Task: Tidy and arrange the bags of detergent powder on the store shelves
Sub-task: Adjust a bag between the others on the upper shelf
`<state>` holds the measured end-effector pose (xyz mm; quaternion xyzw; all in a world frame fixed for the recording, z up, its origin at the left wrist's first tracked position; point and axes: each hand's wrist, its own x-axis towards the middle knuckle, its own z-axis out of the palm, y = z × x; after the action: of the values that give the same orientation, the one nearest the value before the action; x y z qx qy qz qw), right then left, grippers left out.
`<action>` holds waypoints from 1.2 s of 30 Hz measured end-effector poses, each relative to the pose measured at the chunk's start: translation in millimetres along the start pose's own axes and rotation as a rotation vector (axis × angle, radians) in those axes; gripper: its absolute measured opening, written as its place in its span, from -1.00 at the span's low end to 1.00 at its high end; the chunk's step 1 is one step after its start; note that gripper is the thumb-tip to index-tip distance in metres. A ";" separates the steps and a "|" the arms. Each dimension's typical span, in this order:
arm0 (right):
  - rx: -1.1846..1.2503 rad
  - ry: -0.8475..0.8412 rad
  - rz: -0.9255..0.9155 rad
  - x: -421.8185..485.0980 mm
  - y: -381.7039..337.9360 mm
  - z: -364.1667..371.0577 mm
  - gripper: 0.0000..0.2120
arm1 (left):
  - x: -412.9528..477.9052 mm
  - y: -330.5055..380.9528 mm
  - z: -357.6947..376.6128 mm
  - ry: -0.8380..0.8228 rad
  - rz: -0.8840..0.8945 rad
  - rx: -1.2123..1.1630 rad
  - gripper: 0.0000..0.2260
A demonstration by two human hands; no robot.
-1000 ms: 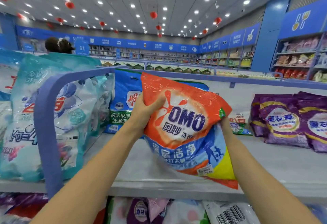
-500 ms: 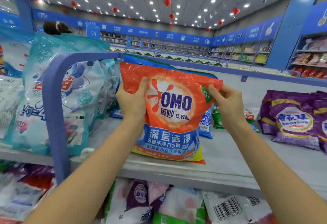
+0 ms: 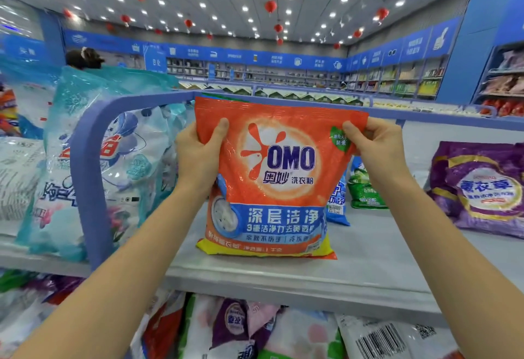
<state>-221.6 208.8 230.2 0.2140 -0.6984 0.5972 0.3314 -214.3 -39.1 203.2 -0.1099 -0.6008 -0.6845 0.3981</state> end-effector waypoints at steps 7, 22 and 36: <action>-0.044 0.013 -0.014 -0.4 9.2 -6.9 -0.89 | 10.6 -8.2 -7.7 -0.037 0.357 0.377 -0.69; 0.045 0.014 0.005 1.3 -3.2 10.7 -0.89 | -32.4 -42.0 -61.8 -0.815 -0.608 0.182 -0.17; 0.025 0.148 0.002 -8.5 -4.1 14.3 -0.93 | -38.9 -49.6 -61.9 -0.843 -0.511 0.246 -0.24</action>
<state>-215.9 193.2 226.0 0.1729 -0.6648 0.6203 0.3787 -201.9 -81.3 126.6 -0.1785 -0.7932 -0.5802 -0.0493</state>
